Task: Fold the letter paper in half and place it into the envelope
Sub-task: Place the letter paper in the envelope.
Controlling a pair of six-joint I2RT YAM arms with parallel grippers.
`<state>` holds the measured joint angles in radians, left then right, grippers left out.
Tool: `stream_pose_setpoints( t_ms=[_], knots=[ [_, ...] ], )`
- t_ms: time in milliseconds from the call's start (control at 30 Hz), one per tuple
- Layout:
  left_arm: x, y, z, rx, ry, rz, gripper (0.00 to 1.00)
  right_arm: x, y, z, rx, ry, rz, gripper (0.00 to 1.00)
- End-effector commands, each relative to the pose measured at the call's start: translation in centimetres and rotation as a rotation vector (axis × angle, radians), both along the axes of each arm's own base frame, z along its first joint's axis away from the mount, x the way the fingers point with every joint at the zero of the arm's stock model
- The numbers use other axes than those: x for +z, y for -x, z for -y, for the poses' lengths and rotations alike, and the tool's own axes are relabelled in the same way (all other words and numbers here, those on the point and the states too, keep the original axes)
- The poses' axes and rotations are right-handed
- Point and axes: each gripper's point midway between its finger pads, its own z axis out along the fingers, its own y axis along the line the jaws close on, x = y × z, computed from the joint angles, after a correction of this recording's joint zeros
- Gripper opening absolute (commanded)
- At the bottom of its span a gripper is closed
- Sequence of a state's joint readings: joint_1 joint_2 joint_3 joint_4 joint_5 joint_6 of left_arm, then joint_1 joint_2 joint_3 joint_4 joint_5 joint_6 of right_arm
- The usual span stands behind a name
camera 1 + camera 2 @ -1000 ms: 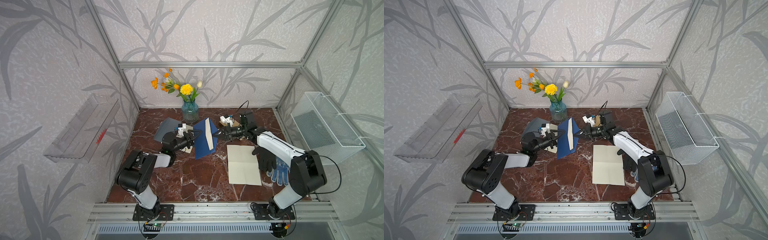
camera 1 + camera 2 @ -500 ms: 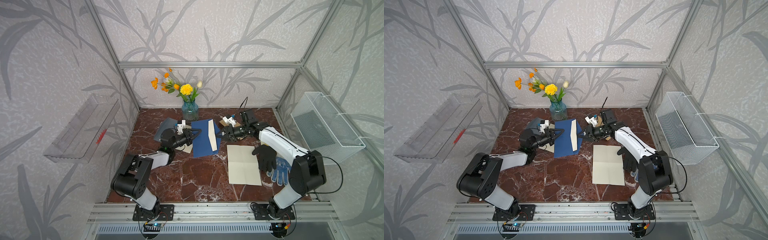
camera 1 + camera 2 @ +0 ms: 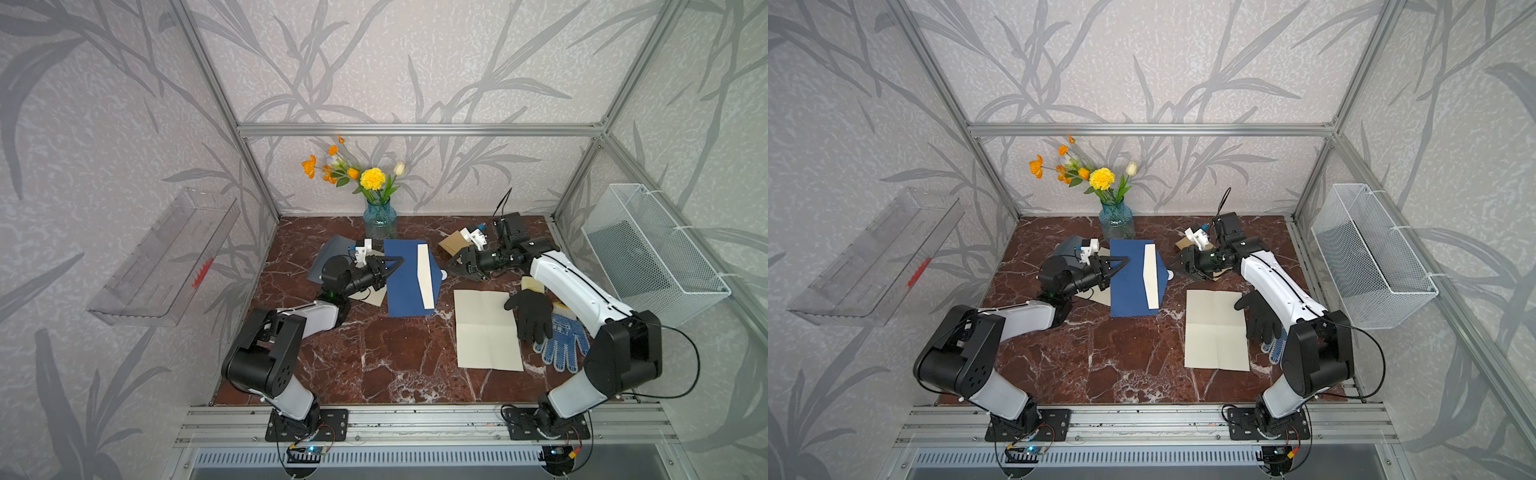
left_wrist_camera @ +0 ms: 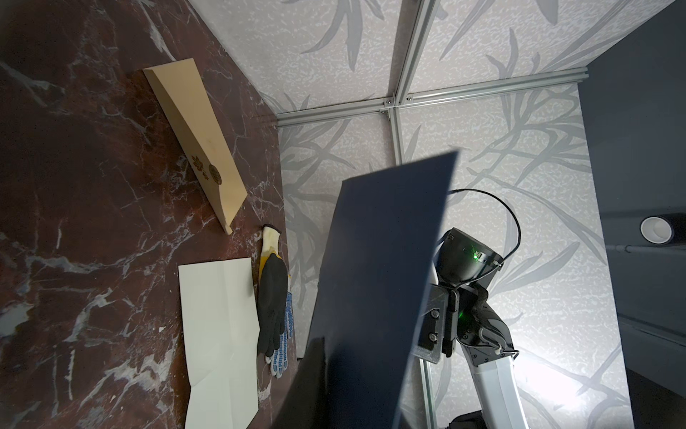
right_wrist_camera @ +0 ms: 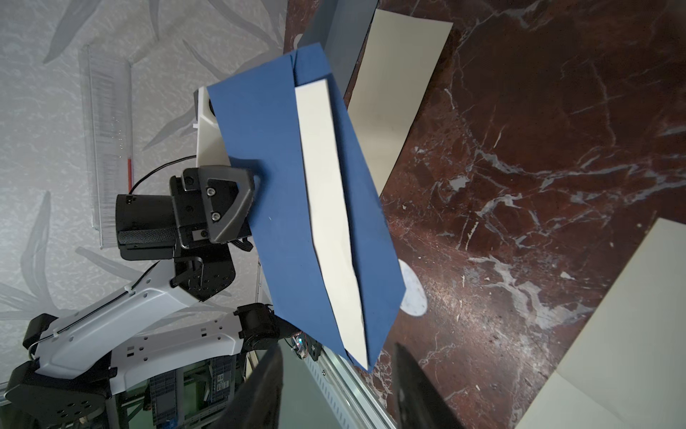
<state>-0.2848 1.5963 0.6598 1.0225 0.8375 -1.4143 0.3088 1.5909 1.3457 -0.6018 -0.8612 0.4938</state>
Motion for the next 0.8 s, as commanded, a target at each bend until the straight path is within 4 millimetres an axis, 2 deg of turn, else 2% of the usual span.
stream_pose_setpoints(
  t_ms=[0,200,467,767],
  knots=[
    [1.1,-0.3,0.1,-0.019,0.011,0.039,0.17,-0.3,-0.1,-1.0,0.013,-0.023,0.007,0.46],
    [0.9,-0.5,0.2,-0.023,0.027,0.030,0.17,-0.8,0.0,-2.8,0.049,-0.028,0.002,0.43],
    [1.3,-0.5,0.3,-0.029,0.038,0.030,0.17,-2.5,-0.6,-3.5,0.052,-0.017,-0.017,0.41],
    [1.7,-0.6,0.3,-0.028,0.060,0.032,0.17,-2.3,-1.0,-4.5,0.060,-0.080,-0.014,0.40]
  ],
)
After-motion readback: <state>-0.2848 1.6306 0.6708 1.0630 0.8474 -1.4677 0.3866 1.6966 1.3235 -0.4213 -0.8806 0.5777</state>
